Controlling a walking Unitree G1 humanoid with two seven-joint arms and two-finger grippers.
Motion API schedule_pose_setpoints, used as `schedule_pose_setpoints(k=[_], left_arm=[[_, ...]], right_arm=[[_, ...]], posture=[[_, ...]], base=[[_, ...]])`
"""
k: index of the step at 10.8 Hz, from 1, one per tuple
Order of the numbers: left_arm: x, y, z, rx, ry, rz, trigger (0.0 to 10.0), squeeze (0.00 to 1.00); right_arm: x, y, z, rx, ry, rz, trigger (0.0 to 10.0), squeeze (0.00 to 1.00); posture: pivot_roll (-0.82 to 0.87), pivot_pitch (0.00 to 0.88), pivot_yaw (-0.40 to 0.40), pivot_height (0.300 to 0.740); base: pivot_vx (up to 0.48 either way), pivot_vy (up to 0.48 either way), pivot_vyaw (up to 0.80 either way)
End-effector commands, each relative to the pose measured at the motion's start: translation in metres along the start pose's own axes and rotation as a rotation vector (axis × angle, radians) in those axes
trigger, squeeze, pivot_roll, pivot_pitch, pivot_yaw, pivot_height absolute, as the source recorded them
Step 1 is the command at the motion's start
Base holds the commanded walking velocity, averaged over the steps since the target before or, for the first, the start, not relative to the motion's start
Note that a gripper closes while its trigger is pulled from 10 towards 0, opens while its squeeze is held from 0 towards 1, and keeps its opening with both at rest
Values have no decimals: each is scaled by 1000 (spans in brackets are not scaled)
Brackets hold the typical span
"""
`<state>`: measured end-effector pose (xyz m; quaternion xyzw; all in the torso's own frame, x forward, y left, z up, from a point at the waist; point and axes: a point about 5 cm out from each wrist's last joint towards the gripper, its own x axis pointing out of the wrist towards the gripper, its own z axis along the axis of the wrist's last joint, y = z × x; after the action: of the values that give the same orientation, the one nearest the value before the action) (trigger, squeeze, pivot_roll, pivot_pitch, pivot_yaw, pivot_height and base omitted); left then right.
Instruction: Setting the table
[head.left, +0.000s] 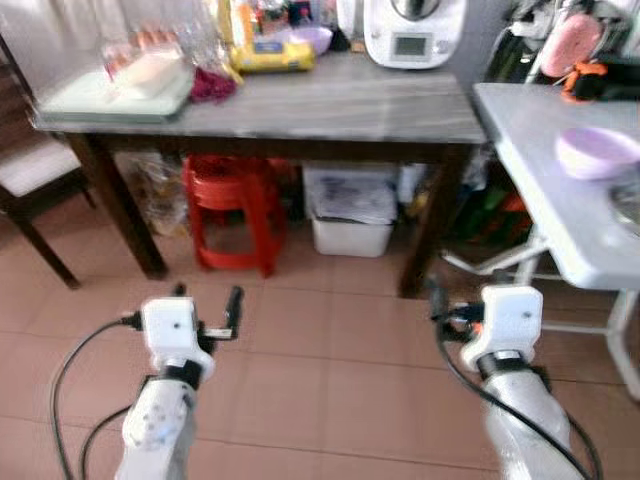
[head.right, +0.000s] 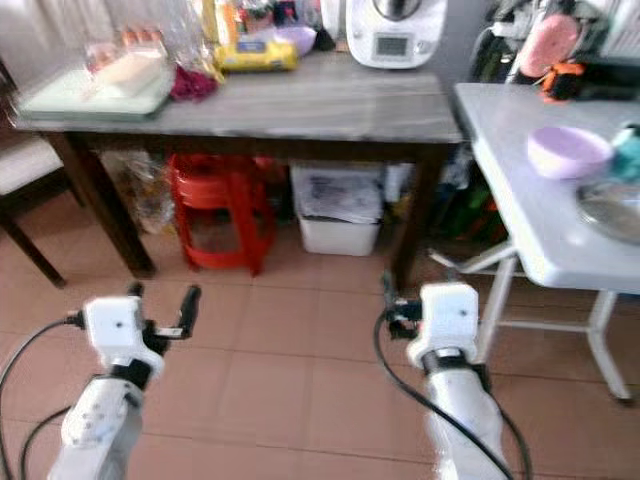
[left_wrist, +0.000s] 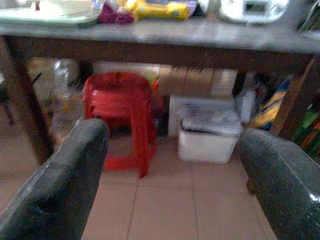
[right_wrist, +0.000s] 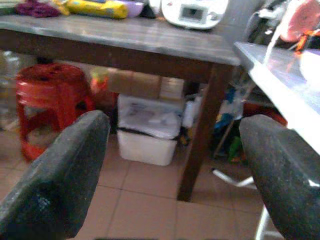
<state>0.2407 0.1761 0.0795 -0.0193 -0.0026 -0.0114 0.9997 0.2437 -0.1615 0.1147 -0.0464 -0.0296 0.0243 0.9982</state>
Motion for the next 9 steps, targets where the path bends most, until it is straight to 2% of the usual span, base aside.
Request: schedule_pose_setpoints(k=[1, 4, 9], left_arm=[[1, 1, 3, 4, -9, -2, 10000, 0], [1, 1, 2, 12, -3, -6, 10000, 0], [1, 0, 2, 18, 3, -13, 10000, 0]], right_arm=[[0, -2, 2, -2, -5, -10, 10000, 0], [0, -2, 0, -2, -3, -10, 10000, 0], [-1, -1, 0, 0, 0, -9, 10000, 0]], posture=[[-1, 77, 27, 740], [0, 78, 30, 740], [-1, 84, 33, 740]], base=[[0, -356, 0], [0, -359, 0], [0, -480, 0]])
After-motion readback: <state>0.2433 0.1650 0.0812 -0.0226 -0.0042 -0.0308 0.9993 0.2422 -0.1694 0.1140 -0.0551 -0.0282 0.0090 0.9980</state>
